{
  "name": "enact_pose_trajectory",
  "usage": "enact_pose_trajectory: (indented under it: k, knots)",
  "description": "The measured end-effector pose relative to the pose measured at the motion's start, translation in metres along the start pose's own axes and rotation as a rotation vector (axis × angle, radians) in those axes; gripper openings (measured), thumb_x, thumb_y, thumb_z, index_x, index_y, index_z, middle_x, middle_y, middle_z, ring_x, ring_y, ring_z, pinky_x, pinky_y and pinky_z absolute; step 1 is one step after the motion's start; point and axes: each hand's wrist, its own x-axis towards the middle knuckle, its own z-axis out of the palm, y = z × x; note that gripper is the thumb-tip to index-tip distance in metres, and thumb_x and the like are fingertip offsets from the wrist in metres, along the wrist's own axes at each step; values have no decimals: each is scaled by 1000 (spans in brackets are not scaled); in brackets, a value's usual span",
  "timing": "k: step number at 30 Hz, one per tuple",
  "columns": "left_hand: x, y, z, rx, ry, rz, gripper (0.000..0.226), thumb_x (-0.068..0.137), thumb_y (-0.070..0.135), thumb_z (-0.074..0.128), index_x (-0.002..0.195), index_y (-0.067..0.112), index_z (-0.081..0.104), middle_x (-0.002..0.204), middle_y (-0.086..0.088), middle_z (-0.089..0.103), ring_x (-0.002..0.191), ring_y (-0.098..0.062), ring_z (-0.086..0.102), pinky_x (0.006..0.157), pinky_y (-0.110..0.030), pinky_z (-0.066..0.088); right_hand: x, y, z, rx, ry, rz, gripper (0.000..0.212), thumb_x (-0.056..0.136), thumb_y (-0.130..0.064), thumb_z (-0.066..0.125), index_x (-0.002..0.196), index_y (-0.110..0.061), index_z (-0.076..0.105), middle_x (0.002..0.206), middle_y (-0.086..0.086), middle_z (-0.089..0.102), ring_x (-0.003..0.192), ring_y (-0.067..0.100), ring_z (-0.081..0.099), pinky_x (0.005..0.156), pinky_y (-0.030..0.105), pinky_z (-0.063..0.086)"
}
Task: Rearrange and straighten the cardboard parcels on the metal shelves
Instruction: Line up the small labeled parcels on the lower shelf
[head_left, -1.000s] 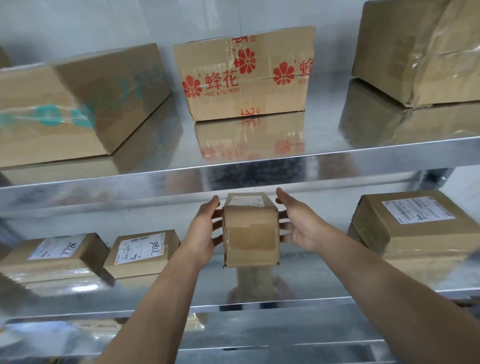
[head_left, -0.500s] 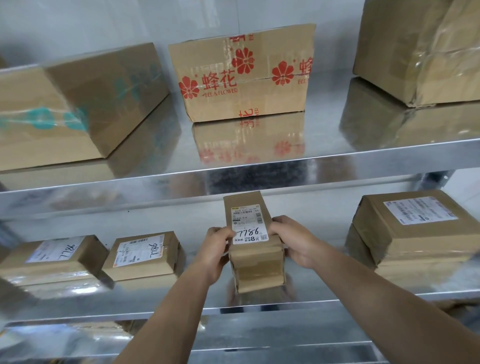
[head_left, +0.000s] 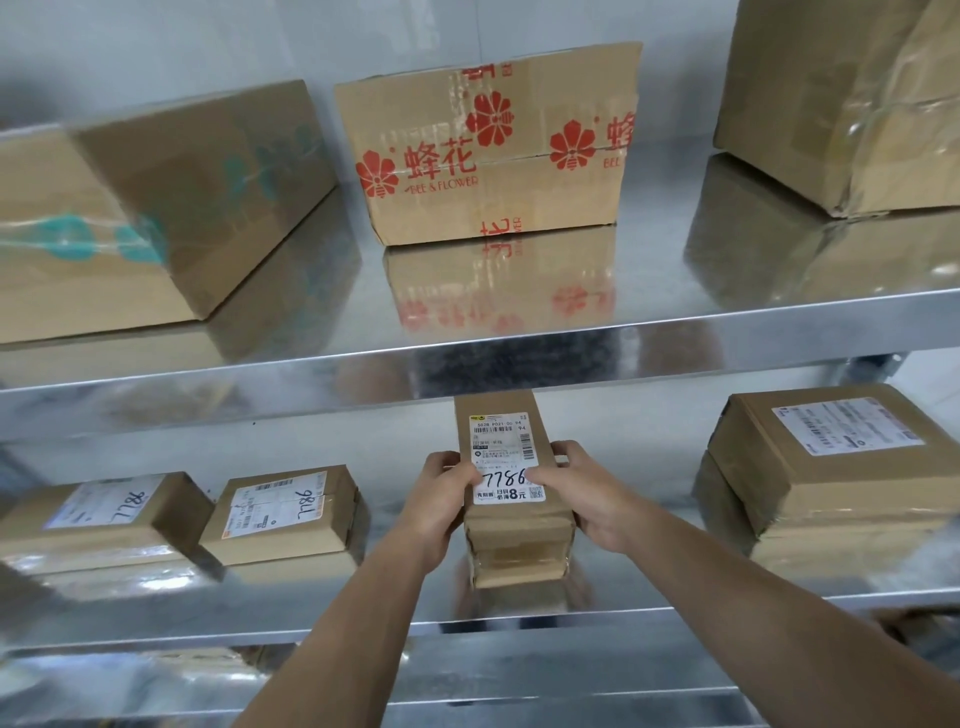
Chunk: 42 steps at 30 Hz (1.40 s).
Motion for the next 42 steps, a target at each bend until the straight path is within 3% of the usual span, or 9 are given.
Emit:
enact_pose_trajectory:
  k: [9, 14, 19, 26, 31, 33, 37, 39, 42]
  knots:
    - [2, -6, -2, -29, -8, 16, 33, 96, -1, 48, 126, 12, 47, 110, -14, 72, 82, -18, 71, 57, -22, 54, 3, 3, -1, -50, -47, -45, 43, 96, -5, 65, 129, -24, 44, 127, 6, 67, 107, 23, 71, 89, 36, 59]
    - [3, -13, -4, -43, -8, 3, 27, 97, 1, 46, 122, 10, 49, 105, -12, 74, 91, -20, 69, 75, -34, 55, 4, 8, -3, -63, -55, -66, 49, 97, -3, 63, 137, -24, 46, 127, 3, 68, 111, 24, 69, 102, 46, 54]
    - [4, -18, -7, -59, 18, -25, 17, 103, 23, 51, 113, 10, 51, 98, -8, 74, 104, -28, 67, 102, -52, 51, 1, 8, -10, -56, -113, -79, 48, 98, 3, 56, 136, -26, 50, 126, 1, 69, 109, 23, 71, 86, 40, 60]
    - [5, -22, -7, -88, 10, -28, 26, 104, 33, 53, 118, 12, 51, 104, -10, 70, 108, -32, 67, 102, -53, 51, -1, 5, -13, -70, -137, -94, 51, 95, 5, 58, 134, -27, 53, 127, 1, 69, 112, 24, 70, 90, 42, 60]
    - [9, -26, -11, -122, 35, -48, 22, 107, 26, 47, 122, 11, 52, 98, -9, 71, 92, -28, 68, 77, -43, 55, 1, 5, -12, -81, -110, -106, 44, 98, -18, 66, 141, -24, 59, 127, -5, 70, 117, 16, 66, 102, 38, 53]
    - [10, -29, -14, -163, 33, -74, 25, 109, 28, 43, 123, 11, 54, 97, -10, 74, 84, -25, 70, 70, -38, 55, -2, 3, -13, -90, -72, -123, 33, 103, -28, 59, 136, -29, 65, 128, -9, 68, 121, 13, 61, 92, 30, 49]
    - [7, -35, -12, -290, 30, -112, 27, 111, 25, 39, 124, 9, 57, 91, -10, 76, 69, -20, 73, 52, -29, 57, 2, 6, -13, -197, -20, -242, 28, 103, -19, 58, 128, -31, 67, 128, 1, 58, 105, 11, 60, 86, 24, 48]
    - [7, -38, -8, -276, 65, -102, 26, 111, 22, 40, 130, 10, 52, 95, -10, 72, 64, -16, 71, 49, -27, 55, 7, 11, -12, -316, 51, -261, 46, 96, -26, 70, 139, -35, 56, 138, 2, 46, 116, 19, 58, 99, 35, 52]
    - [7, -39, -4, -155, 127, -65, 21, 108, 17, 44, 129, 13, 45, 92, -5, 62, 63, -12, 63, 46, -23, 50, 7, 12, -11, -320, 114, -157, 100, 76, -45, 84, 158, -37, 28, 144, -6, 38, 132, 26, 52, 112, 48, 45]
